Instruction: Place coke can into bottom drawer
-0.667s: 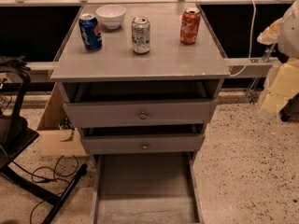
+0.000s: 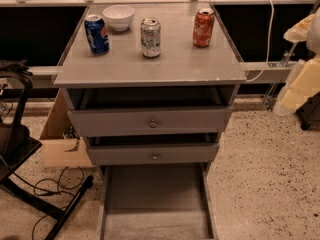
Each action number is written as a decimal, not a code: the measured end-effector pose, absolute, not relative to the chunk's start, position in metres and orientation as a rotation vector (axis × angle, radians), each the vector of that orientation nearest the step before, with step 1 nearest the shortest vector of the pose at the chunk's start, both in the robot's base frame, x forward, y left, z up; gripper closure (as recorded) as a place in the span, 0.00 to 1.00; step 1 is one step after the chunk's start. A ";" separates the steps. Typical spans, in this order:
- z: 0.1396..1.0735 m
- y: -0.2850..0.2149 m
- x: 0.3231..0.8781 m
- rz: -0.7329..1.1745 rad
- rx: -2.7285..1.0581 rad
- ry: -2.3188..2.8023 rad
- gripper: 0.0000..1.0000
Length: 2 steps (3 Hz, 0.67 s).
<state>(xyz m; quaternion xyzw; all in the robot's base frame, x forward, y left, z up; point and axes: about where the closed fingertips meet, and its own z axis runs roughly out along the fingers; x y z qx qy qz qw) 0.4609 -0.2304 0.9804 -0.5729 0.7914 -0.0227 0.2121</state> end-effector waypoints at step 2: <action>0.999 -0.290 0.582 0.142 -1.137 1.885 0.00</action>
Offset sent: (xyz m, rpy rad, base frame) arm 0.1797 -0.0969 0.0460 0.6979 -0.5258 -0.1351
